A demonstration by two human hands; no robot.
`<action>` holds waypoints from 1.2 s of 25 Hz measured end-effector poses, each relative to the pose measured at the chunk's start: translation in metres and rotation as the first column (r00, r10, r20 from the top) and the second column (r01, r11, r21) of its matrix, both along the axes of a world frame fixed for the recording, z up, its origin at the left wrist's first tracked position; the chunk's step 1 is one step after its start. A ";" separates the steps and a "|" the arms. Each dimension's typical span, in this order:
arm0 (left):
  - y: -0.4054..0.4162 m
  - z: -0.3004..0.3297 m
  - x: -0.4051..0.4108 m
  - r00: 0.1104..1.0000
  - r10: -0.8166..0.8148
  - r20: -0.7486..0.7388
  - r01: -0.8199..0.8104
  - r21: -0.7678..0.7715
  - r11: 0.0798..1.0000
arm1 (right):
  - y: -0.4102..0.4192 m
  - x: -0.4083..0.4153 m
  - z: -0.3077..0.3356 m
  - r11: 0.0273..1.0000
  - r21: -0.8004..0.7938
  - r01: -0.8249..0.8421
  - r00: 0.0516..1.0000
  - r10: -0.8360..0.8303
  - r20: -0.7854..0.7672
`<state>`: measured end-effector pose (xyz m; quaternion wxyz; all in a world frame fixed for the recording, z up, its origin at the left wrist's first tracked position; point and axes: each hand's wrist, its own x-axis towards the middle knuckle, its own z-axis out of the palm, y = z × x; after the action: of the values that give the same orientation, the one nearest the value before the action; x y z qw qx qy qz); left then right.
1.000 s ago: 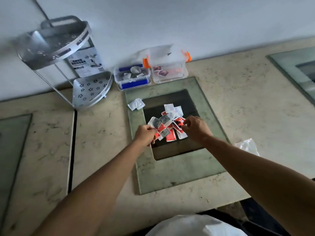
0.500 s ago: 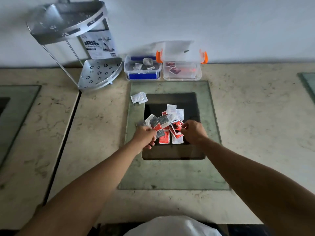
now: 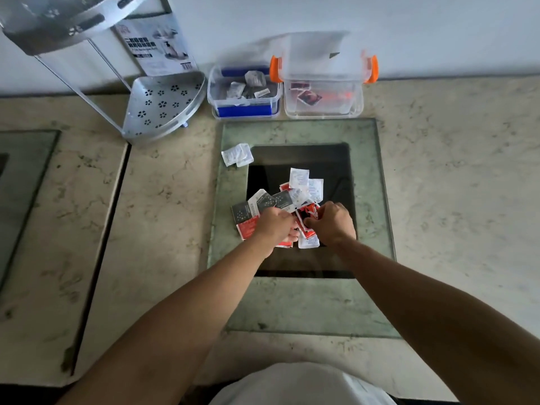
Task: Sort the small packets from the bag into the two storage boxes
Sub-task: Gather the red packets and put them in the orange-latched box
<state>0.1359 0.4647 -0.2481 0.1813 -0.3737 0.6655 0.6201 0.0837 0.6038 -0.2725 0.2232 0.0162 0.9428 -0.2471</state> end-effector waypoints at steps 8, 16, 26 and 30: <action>0.007 -0.008 -0.016 0.999 -0.040 0.023 0.040 0.031 0.999 | 0.020 -0.002 0.015 0.862 -0.478 0.171 0.970 -0.062 0.236; -0.002 -0.010 0.003 0.999 0.021 0.031 -0.025 0.131 0.991 | 0.019 -0.005 0.002 0.988 -0.151 0.014 1.000 -0.014 0.001; 0.010 -0.001 -0.004 1.000 0.030 -0.007 -0.026 0.292 0.956 | 0.038 -0.004 0.004 0.928 -0.316 0.199 0.978 -0.167 0.126; 0.013 0.006 -0.006 0.998 -0.033 0.052 0.004 0.470 0.882 | 0.046 -0.006 0.017 0.717 -0.622 0.316 0.933 -0.116 0.340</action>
<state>0.1300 0.4774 -0.2422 0.2917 -0.3303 0.4934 0.7499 0.0780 0.6493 -0.2557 0.3128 0.0809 0.7420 -0.5874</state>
